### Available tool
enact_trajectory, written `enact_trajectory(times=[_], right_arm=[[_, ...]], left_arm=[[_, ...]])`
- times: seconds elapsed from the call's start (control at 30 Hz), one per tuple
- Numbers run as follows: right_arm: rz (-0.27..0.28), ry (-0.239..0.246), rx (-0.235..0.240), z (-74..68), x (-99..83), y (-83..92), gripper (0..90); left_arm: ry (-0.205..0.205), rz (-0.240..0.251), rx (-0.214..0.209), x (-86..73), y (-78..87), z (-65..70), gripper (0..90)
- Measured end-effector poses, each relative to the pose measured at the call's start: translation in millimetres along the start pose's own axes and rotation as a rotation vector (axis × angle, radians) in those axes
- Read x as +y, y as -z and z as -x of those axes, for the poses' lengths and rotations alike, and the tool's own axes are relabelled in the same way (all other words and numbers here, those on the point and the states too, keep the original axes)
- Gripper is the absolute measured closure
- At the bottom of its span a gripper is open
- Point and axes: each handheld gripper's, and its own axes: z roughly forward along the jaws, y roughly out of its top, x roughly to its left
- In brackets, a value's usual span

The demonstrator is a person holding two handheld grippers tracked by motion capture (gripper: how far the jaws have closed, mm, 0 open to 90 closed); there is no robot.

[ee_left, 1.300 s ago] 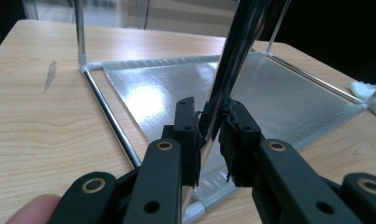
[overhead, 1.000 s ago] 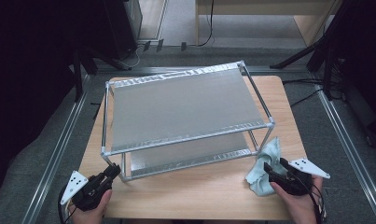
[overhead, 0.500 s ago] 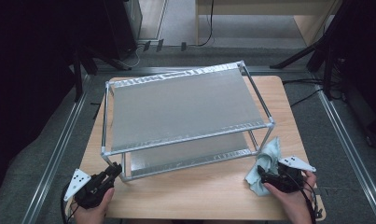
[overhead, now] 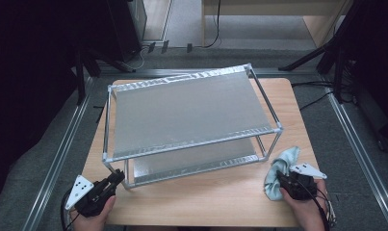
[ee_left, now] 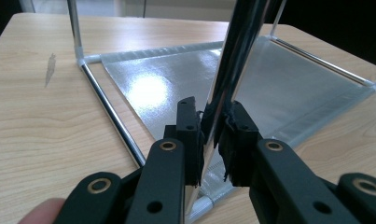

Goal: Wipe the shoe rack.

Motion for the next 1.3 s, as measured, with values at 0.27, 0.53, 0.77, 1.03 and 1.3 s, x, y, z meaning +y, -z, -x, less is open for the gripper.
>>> enact_trajectory(times=[0.27,0.53,0.77,1.03,1.3], right_arm=[[0.157,-0.033,0.069,-5.7,14.0,8.3,82.2],[0.335,-0.011,0.115,-16.5,58.6,51.2,82.1],[0.402,-0.109,0.149,-10.5,83.1,76.0,81.9],[0.27,-0.097,0.148,-12.4,41.6,22.4,81.9],[0.112,-0.103,0.136,-12.2,25.9,-7.4,81.6]], left_arm=[[0.016,0.012,0.019,-0.8,2.6,-7.2,78.7],[0.022,0.023,0.037,-1.6,1.3,-6.2,78.6],[0.026,0.025,0.034,-1.5,0.3,-5.8,78.5],[0.026,0.03,0.041,-1.7,-0.8,-5.4,78.5],[0.026,0.032,0.037,-2.0,-1.2,-4.6,78.5]])
